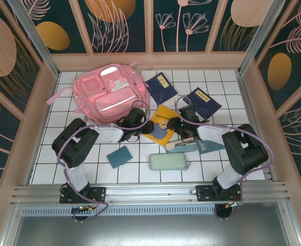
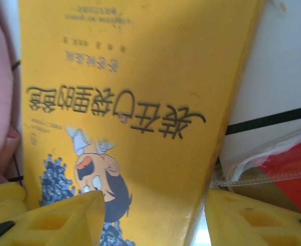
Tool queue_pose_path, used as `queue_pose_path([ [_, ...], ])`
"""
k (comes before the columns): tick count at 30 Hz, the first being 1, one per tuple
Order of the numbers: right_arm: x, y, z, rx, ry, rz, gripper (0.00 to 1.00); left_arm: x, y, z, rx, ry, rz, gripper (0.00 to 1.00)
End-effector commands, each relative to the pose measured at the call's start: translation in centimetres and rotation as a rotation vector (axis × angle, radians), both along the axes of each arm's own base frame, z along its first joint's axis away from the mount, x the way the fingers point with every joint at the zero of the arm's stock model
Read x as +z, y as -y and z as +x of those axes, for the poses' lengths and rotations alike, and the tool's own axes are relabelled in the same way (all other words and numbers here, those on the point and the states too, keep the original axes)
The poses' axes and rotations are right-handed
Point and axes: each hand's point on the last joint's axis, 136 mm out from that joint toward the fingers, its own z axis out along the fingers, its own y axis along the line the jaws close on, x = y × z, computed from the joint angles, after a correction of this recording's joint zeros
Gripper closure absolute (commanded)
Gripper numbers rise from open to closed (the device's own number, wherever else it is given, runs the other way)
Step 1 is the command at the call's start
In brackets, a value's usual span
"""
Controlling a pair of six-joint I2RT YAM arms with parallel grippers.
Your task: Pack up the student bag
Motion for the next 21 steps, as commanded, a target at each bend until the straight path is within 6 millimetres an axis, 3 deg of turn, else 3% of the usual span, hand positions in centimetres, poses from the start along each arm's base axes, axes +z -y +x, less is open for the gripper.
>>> queue_pose_path([
  [1, -0.8, -0.6, -0.2, 0.006, -0.044, 0.006, 0.45, -2.5, -1.0, -0.8, 0.005, -0.042, 0.068, 0.60],
  [6, -0.5, -1.7, 1.6, 0.035, -0.006, 0.017, 0.45, -2.4, -0.9, -0.8, 0.007, -0.045, 0.056, 0.60],
  [12, 1.9, -3.1, 5.5, 0.080, 0.104, -0.013, 0.46, -1.7, -0.6, -0.3, 0.008, -0.027, 0.045, 0.60],
  [17, 3.2, -2.9, 8.2, 0.093, 0.149, -0.048, 0.46, 0.2, -0.9, 0.6, 0.029, 0.016, 0.062, 0.59],
  [21, 3.4, -2.3, 8.8, 0.087, 0.161, -0.067, 0.46, 1.5, -1.8, 1.6, 0.080, 0.060, 0.116, 0.57],
])
